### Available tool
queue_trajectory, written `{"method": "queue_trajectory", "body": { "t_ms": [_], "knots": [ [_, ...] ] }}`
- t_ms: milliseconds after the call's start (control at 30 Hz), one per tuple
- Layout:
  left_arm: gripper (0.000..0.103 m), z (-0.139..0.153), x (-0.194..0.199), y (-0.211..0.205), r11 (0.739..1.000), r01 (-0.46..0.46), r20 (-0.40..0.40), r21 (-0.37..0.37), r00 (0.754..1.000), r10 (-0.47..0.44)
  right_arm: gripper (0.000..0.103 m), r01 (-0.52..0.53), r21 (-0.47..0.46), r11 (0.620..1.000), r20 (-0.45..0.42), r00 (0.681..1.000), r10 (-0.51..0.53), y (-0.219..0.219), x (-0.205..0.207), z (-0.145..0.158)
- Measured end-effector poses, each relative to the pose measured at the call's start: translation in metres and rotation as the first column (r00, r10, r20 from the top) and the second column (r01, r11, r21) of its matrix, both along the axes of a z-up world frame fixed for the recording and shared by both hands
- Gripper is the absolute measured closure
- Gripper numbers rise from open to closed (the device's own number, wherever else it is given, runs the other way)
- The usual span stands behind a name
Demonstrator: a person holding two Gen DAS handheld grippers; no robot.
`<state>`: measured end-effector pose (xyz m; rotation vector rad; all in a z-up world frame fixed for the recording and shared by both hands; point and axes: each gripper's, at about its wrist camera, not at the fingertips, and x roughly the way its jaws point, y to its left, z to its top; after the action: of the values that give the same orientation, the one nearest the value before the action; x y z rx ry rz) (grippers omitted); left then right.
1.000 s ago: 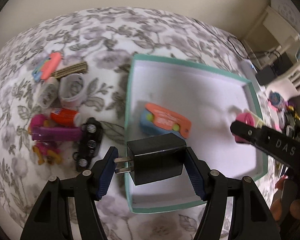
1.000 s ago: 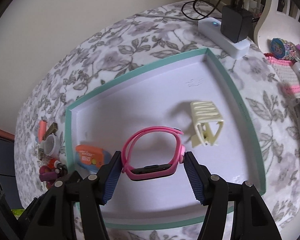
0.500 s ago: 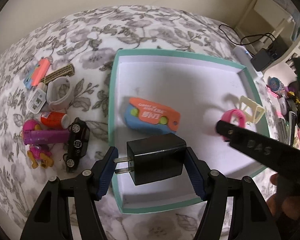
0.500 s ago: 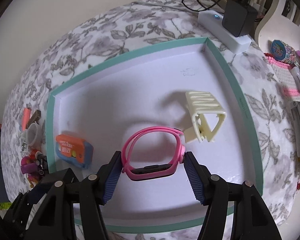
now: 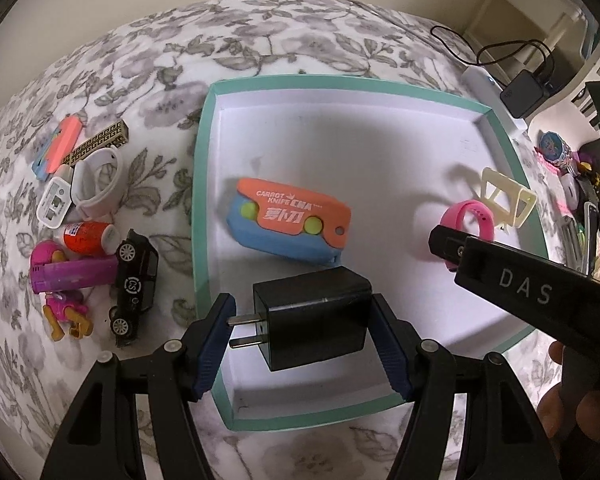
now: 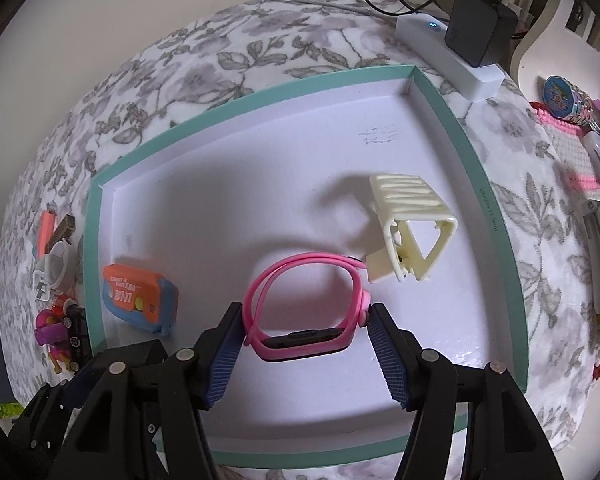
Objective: Organize rigid objects
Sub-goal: 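Carry the pink watch into the tray with the right gripper while the left gripper carries the black plug, then open both grippers and move them back toward the remaining items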
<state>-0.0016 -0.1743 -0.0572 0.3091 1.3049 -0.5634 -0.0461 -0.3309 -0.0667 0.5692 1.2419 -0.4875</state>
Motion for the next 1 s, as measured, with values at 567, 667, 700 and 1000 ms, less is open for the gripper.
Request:
{"method": "queue_trajectory", "body": {
  "t_ms": [567, 667, 700, 1000],
  "knots": [
    [0.019, 0.032, 0.016, 0.013, 0.994, -0.069, 0.101, -0.084, 0.992, 0.078, 0.001, 0.031, -0.046, 0.998, 0.155, 0.988, -0.023, -0.004, -0.01, 0.034],
    [0.019, 0.037, 0.025, 0.026, 0.987, -0.125, 0.1, -0.105, 0.986, 0.136, 0.001, 0.037, -0.057, 0.998, 0.193, 0.981, -0.025, -0.003, -0.01, 0.042],
    [0.019, 0.038, 0.029, 0.03, 0.983, -0.145, 0.098, -0.111, 0.983, 0.156, 0.0, 0.038, -0.063, 0.997, 0.203, 0.979, -0.024, -0.002, -0.01, 0.044],
    [0.019, 0.051, 0.052, 0.068, 0.948, -0.288, 0.15, -0.134, 0.94, 0.307, 0.0, 0.003, -0.104, 0.995, 0.23, 0.973, 0.021, 0.009, -0.004, 0.052]
  ]
}}
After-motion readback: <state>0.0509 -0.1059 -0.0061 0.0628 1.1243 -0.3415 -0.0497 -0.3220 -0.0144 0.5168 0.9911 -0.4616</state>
